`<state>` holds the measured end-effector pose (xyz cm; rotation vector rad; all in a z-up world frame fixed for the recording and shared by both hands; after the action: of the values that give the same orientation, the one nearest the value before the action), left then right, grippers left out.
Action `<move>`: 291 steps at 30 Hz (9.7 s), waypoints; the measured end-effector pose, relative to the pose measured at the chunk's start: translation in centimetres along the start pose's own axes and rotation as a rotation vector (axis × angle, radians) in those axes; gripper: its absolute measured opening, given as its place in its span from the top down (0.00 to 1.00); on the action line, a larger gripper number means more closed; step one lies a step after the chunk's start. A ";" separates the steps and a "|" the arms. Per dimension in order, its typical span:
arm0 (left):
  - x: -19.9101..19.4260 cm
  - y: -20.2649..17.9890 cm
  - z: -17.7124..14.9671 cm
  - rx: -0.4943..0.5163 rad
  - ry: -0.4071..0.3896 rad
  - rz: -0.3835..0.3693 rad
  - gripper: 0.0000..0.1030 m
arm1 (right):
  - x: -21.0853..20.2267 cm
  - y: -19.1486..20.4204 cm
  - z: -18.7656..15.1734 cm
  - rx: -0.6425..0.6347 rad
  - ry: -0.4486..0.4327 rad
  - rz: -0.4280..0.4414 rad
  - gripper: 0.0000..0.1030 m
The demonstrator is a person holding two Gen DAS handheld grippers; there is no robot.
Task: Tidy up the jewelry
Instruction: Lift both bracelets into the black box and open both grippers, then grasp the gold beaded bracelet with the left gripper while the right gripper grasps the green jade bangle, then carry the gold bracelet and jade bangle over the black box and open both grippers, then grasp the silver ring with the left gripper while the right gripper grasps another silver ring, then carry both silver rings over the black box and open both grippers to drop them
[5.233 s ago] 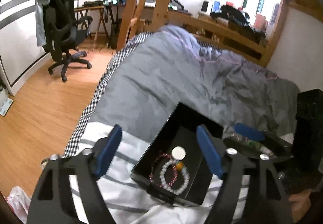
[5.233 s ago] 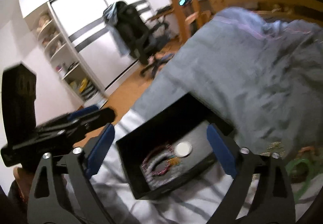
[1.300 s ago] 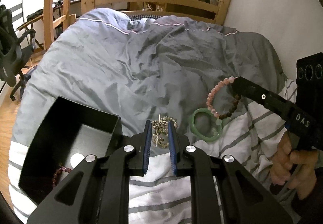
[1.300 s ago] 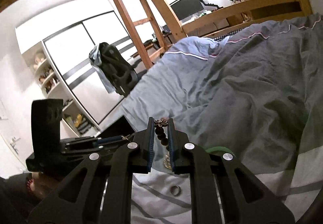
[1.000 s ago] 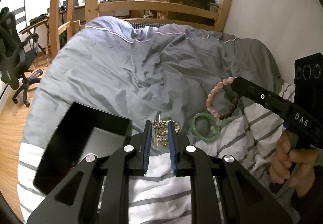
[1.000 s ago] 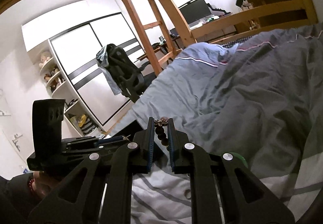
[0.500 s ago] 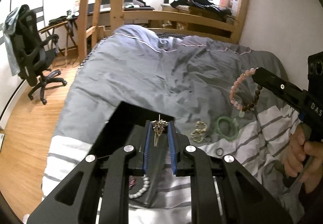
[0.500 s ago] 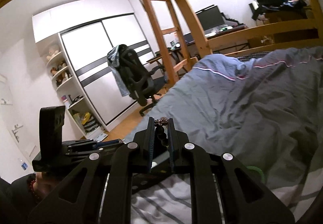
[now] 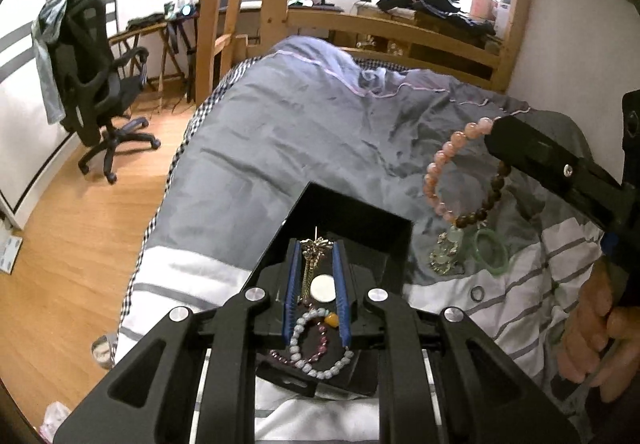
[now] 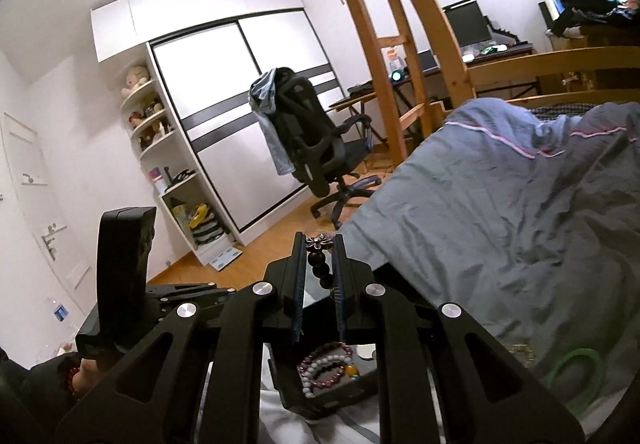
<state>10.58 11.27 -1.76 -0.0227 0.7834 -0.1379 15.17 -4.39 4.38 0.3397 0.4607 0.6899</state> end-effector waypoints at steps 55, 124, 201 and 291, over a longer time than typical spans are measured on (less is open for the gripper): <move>6.4 -15.3 -1.4 0.208 0.017 -0.155 0.19 | -11.6 -15.8 -8.4 -0.016 0.234 -0.592 0.17; 11.3 -16.6 2.8 0.129 0.082 -0.256 0.92 | -5.1 -17.5 -10.0 0.276 0.186 -0.126 0.92; -2.2 0.3 0.9 -0.154 -0.088 -0.117 0.06 | -1.8 -2.9 -1.9 0.038 0.116 -0.263 0.04; 5.3 -11.8 0.4 0.234 0.066 -0.130 0.82 | -4.5 -10.9 -8.1 -0.084 0.212 -0.440 0.80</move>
<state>13.26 -1.17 -4.34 0.1529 0.8274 -0.3541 13.71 -14.15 -6.02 0.0785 0.6812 0.3143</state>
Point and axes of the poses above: each gripper's, at about its wrist camera, not at the fingertips, and x roughly the way its jaws point, y to its left, z to its top, the point moved 6 cm from there along x, roughly the way its jaws point
